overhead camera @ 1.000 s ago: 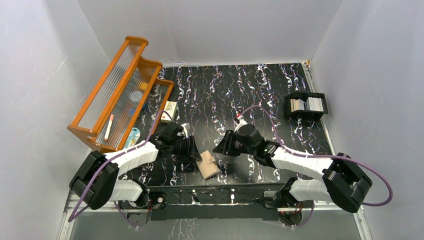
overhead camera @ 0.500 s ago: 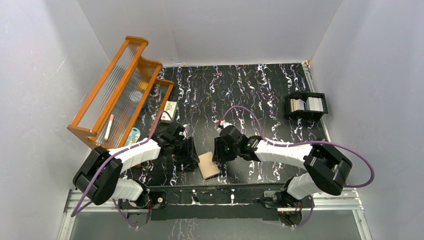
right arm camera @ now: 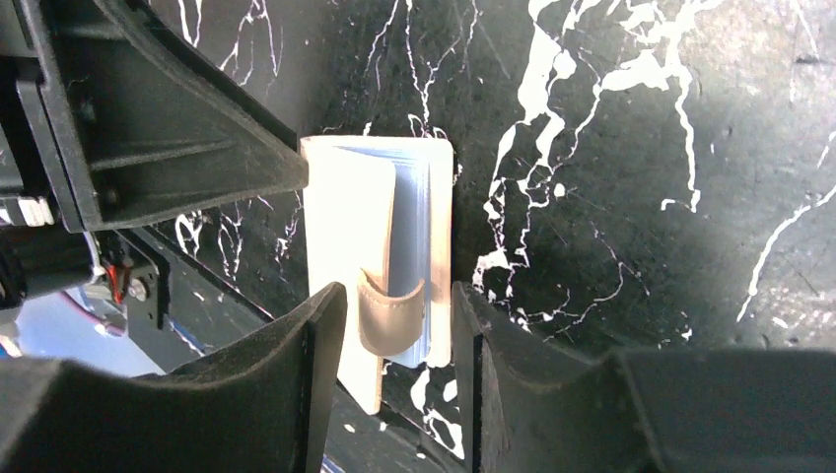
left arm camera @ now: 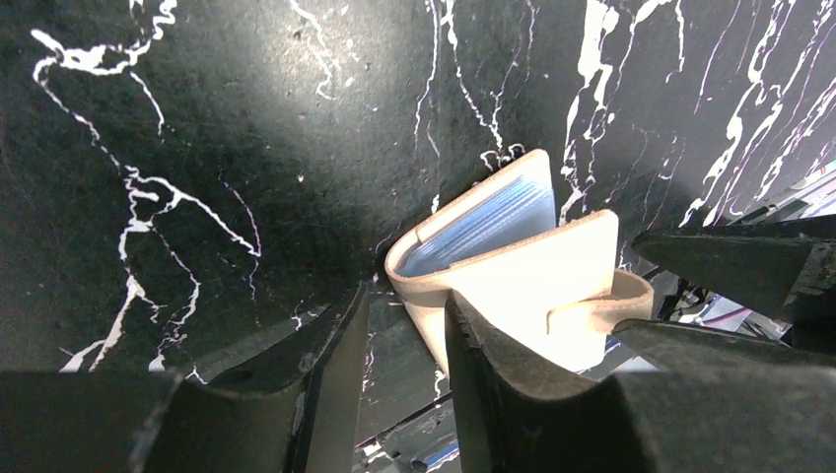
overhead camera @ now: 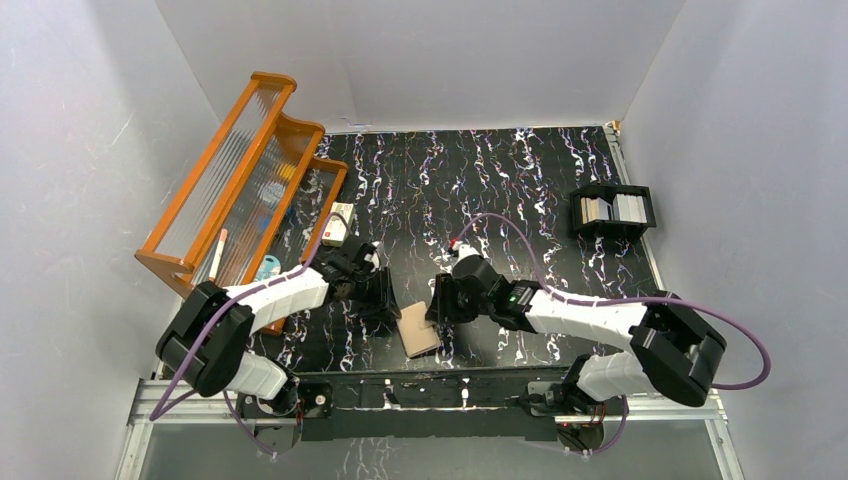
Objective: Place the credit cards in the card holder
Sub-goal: Close the card holder at the center of the board, then turn over the card holder at the center of the board.
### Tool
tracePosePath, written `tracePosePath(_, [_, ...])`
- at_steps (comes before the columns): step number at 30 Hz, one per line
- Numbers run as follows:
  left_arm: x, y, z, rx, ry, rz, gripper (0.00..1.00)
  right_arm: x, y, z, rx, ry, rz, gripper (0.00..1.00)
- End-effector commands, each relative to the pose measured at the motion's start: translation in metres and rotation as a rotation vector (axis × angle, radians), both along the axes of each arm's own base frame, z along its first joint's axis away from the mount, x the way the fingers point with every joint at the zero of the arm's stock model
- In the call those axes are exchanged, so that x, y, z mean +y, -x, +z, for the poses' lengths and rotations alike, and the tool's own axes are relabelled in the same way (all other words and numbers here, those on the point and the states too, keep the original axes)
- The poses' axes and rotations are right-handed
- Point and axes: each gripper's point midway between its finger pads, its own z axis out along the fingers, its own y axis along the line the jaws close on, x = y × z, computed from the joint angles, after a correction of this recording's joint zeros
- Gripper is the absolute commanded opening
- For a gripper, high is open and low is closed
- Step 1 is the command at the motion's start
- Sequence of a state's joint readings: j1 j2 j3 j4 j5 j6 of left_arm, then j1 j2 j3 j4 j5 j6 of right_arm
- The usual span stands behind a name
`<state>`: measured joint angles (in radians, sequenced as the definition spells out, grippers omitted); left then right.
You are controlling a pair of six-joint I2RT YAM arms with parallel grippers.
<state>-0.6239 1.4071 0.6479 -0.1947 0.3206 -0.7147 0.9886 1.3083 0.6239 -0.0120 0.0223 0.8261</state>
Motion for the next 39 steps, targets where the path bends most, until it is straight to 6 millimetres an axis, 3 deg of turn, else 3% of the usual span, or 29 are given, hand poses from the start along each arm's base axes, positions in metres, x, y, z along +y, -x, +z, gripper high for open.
tracePosePath(1, [-0.007,-0.007,0.018,-0.019,0.012,-0.022,0.33,0.005,-0.019,0.034,-0.236,-0.003,0.124,0.50])
tracePosePath(4, [-0.012,-0.009,0.033,-0.031,0.045,-0.021,0.33,0.000,-0.022,0.052,-0.445,0.034,0.286,0.51])
tracePosePath(6, [-0.017,-0.010,0.046,-0.042,0.087,-0.014,0.33,0.004,-0.006,0.061,-0.581,0.008,0.512,0.52])
tracePosePath(9, [-0.024,-0.008,0.053,-0.035,0.136,-0.019,0.33,0.003,0.010,0.064,-0.670,-0.033,0.655,0.53])
tracePosePath(14, [-0.028,-0.002,0.043,0.004,0.153,-0.019,0.32,0.000,0.016,0.043,-0.658,0.030,0.773,0.55])
tracePosePath(17, [-0.023,0.002,0.031,0.018,0.136,-0.009,0.33,0.000,0.022,0.016,-0.599,0.114,0.854,0.56])
tracePosePath(20, [-0.013,0.012,0.003,0.077,0.066,-0.014,0.35,0.003,0.006,0.001,-0.644,0.213,0.845,0.56])
tracePosePath(23, [-0.003,0.016,-0.003,0.079,0.022,-0.002,0.42,0.007,-0.005,-0.013,-0.636,0.254,0.786,0.50])
tracePosePath(24, [0.001,0.017,-0.002,0.076,0.004,0.002,0.45,0.011,-0.004,-0.014,-0.641,0.219,0.769,0.43])
tracePosePath(25, [0.004,0.018,0.001,0.068,-0.012,0.002,0.51,0.014,-0.001,-0.011,-0.639,0.175,0.732,0.28])
tracePosePath(26, [0.000,0.024,0.011,0.077,0.048,0.022,0.61,0.018,-0.001,-0.004,-0.618,0.107,0.634,0.05])
tracePosePath(27, [-0.004,0.026,0.015,0.081,0.093,0.044,0.63,0.017,-0.002,-0.007,-0.583,0.105,0.590,0.00])
tracePosePath(32, [-0.006,0.030,0.017,0.072,0.187,0.133,0.68,-0.002,-0.002,-0.030,-0.459,0.139,0.416,0.00])
tracePosePath(39, [-0.017,0.023,0.015,0.090,0.303,0.248,0.68,-0.010,0.005,-0.044,-0.318,0.102,0.199,0.00])
